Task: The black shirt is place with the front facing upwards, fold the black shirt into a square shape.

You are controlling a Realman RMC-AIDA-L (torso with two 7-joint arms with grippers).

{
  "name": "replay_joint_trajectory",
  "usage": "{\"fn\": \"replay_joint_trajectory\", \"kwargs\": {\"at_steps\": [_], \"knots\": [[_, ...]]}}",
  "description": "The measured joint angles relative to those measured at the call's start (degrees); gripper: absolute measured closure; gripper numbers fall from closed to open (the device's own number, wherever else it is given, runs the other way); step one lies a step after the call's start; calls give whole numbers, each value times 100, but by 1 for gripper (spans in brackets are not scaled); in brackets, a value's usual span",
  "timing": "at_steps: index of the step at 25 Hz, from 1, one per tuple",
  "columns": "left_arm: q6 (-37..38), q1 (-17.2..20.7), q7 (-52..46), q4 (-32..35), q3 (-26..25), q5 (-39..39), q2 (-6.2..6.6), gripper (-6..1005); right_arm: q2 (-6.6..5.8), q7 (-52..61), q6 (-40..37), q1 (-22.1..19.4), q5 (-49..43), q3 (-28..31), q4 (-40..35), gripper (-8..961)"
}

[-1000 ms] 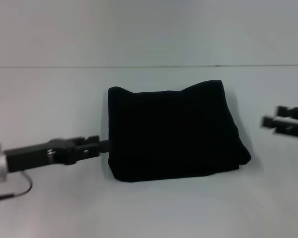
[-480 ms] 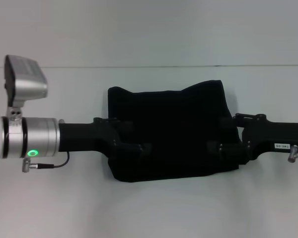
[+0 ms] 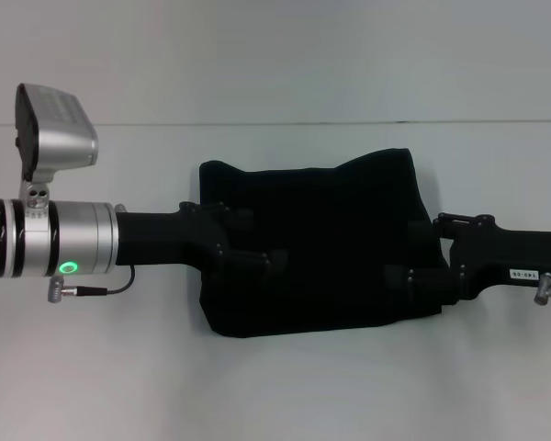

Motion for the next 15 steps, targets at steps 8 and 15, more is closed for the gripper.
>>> {"fn": "replay_joint_trajectory", "kwargs": {"at_steps": [8,15], "knots": [[-9,45,-108,4,-9,-13,2,65,-2,-182,-129,-99,13,27,-26,69],[18,50,-196,5,32,9,8,65,1,-313,-314,-129,25,155,-32,68]]}}
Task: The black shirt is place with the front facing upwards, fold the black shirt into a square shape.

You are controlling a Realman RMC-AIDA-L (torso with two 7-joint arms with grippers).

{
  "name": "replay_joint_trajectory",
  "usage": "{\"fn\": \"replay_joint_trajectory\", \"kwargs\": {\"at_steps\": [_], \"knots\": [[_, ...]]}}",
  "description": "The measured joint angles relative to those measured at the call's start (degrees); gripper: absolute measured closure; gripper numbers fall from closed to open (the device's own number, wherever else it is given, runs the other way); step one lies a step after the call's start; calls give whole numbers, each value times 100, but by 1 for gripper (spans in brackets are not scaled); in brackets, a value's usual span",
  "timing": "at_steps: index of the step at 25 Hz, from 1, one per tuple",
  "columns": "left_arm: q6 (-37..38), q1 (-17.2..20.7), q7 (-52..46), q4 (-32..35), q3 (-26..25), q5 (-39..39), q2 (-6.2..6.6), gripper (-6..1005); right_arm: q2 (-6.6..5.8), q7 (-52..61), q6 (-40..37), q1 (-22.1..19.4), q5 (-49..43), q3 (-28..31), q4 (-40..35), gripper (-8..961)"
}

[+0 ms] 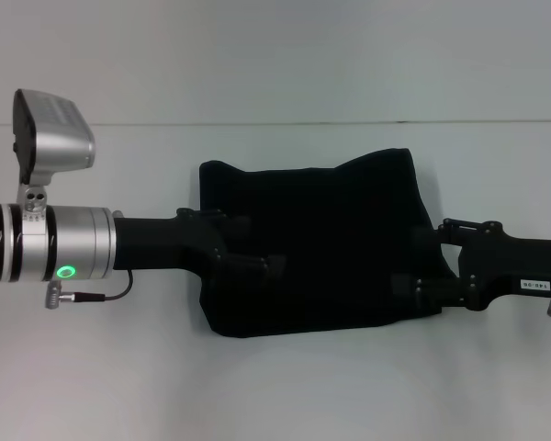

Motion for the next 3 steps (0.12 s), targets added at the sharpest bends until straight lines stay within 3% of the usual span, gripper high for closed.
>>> {"fn": "replay_joint_trajectory", "kwargs": {"at_steps": [3], "knots": [[-3,6,29,0,6,8,-10,65,0,-23,-32,-10,7,111,-3,68]]}}
